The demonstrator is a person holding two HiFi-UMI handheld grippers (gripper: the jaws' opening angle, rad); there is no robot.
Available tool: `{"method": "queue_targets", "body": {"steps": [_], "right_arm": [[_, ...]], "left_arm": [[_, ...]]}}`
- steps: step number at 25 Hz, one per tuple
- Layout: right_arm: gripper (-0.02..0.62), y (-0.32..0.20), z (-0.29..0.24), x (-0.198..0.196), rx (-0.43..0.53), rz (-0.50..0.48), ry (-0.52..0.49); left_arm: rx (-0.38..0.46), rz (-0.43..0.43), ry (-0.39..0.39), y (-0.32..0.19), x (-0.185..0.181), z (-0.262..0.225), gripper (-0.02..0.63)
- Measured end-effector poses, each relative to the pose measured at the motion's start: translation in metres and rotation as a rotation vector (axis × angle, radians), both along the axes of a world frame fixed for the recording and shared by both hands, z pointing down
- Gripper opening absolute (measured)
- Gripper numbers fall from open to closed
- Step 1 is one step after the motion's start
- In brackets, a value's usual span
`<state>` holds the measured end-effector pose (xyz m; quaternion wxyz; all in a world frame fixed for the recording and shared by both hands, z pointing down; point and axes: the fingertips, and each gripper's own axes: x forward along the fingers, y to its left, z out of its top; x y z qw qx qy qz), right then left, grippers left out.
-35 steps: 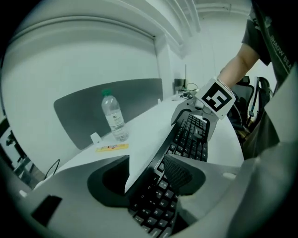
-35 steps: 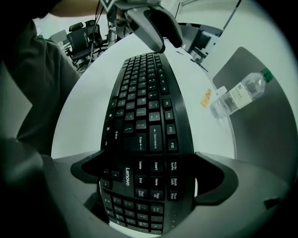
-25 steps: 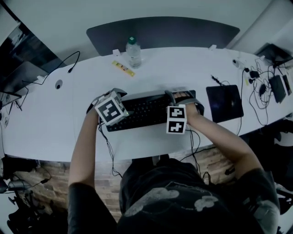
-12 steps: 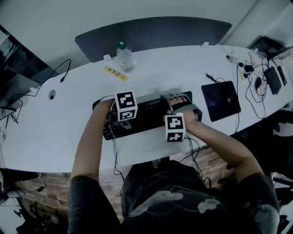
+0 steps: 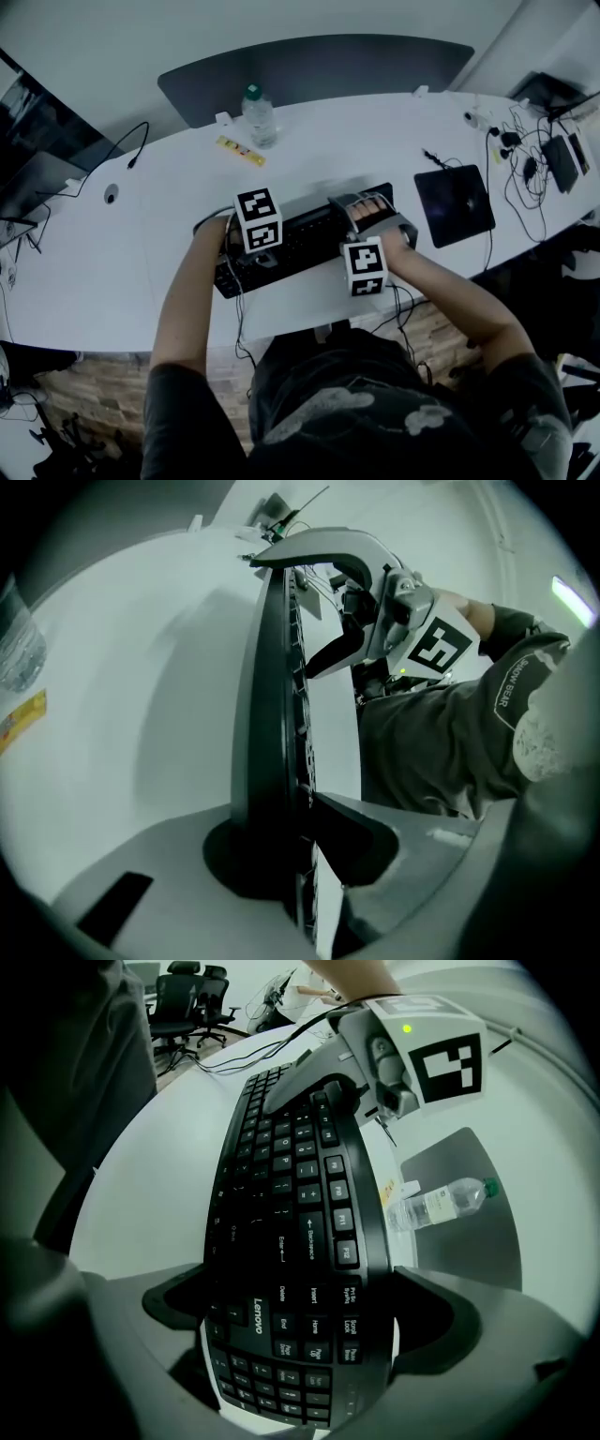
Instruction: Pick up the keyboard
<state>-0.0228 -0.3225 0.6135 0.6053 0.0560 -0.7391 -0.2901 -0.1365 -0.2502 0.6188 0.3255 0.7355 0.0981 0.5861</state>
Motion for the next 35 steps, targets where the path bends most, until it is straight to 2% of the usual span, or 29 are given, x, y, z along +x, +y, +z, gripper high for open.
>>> {"method": "queue_targets", "body": {"steps": [7,11,14,17,20,21,23,26,33,35], "right_arm": [[0.572,0.006,-0.005,0.001,0.073,-0.032,-0.005],[0.571,0.007,-0.013,0.002,0.118,-0.015,-0.055],[0.571,0.003,-0.024,0.004,0.151,0.007,-0.101],[0.571,0.003,-0.037,0.01,0.172,0.036,-0.182],[0.557,0.008,-0.054,0.015,0.148,0.115,-0.32],[0.509,0.008,-0.062,0.018,0.148,0.155,-0.376],[0.309,0.004,-0.077,0.027,0.17,0.237,-0.49],[0.215,0.004,-0.087,0.043,0.183,0.326,-0.592],[0.011,0.004,-0.091,0.07,0.209,0.451,-0.694],[0.002,0.002,-0.091,0.076,0.198,0.503,-0.734]], "left_arm": [[0.051,-0.077,0.036,0.014,0.006,-0.007,0.074],[0.086,-0.129,0.022,0.016,0.01,-0.011,0.072],[0.103,-0.206,0.026,0.016,0.012,-0.016,0.072],[0.146,-0.289,0.035,0.017,0.013,-0.022,0.074],[0.205,-0.373,0.045,0.018,0.015,-0.026,0.074],[0.225,-0.414,0.051,0.018,0.016,-0.027,0.074],[0.244,-0.52,0.071,0.02,0.022,-0.031,0.074],[0.239,-0.668,0.11,0.028,0.037,-0.039,0.075],[0.331,-0.862,0.106,0.041,0.061,-0.052,0.075],[0.359,-0.927,0.099,0.042,0.067,-0.055,0.075]]}}
